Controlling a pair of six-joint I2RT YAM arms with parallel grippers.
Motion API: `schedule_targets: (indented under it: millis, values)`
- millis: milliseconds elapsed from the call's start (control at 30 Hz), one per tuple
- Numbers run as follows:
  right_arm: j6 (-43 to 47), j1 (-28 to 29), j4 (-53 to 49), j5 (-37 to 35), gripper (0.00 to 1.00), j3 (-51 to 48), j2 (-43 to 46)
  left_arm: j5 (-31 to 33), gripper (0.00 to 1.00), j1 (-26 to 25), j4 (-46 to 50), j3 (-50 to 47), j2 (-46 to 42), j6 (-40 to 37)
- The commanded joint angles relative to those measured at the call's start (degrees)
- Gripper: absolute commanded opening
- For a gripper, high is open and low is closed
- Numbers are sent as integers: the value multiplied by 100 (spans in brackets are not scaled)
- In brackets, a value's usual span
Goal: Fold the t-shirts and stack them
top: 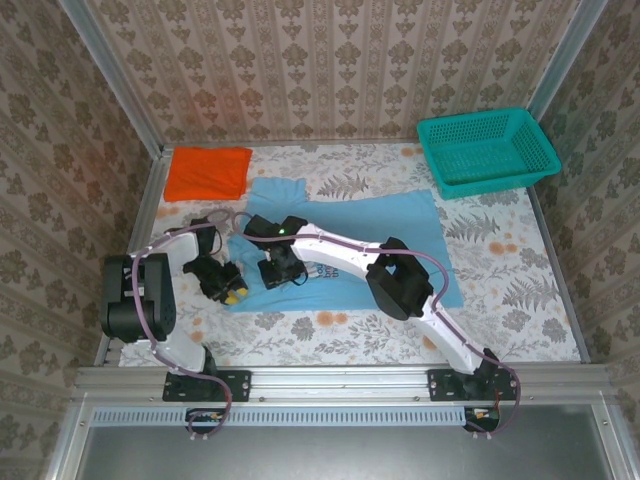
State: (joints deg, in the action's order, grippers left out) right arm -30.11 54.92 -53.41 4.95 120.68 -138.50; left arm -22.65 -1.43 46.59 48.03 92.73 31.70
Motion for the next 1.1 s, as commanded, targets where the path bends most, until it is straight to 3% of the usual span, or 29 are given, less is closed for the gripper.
schedule_targets:
  millis: [0, 633, 900, 1067]
  values:
    - [114, 15, -463, -182, 37, 256, -235, 156, 24, 81, -214, -41, 190, -164]
    - [517, 2, -765, -676, 30, 430, -652, 195, 24, 218, -220, 49, 375, -227]
    - [547, -25, -693, -855, 13, 359, -580, 259, 24, 222, -207, 30, 378, -240]
    - [455, -114, -522, -567, 5, 267, -367, 309, 24, 223, -212, 24, 378, -233]
